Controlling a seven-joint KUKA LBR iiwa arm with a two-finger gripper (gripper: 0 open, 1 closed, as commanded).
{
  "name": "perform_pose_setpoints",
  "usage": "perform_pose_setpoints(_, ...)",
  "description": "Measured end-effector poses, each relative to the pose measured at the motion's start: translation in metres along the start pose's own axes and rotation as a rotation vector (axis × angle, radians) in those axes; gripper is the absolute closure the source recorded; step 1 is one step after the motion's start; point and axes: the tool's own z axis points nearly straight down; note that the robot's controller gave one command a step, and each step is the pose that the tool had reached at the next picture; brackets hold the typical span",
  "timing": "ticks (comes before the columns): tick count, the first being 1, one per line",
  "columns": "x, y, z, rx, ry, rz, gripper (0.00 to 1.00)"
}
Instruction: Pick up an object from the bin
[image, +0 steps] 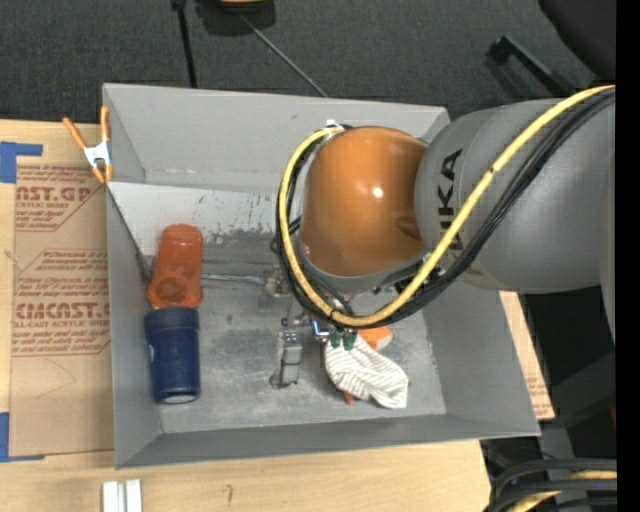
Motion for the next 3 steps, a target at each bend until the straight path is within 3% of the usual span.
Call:
perform_pose_setpoints(1, -0.002, -0.001, -0.004, -0.001, -0.008, 0.002, 0.0)
perform_pose_setpoints(2, -0.006, -0.036, -0.023, 0.0, -0.008, -0.034, 0.0)
perform_pose_setpoints(3, 0.012, -0.051, -0.06, 0.001, -0.007, -0.024, 0.0)
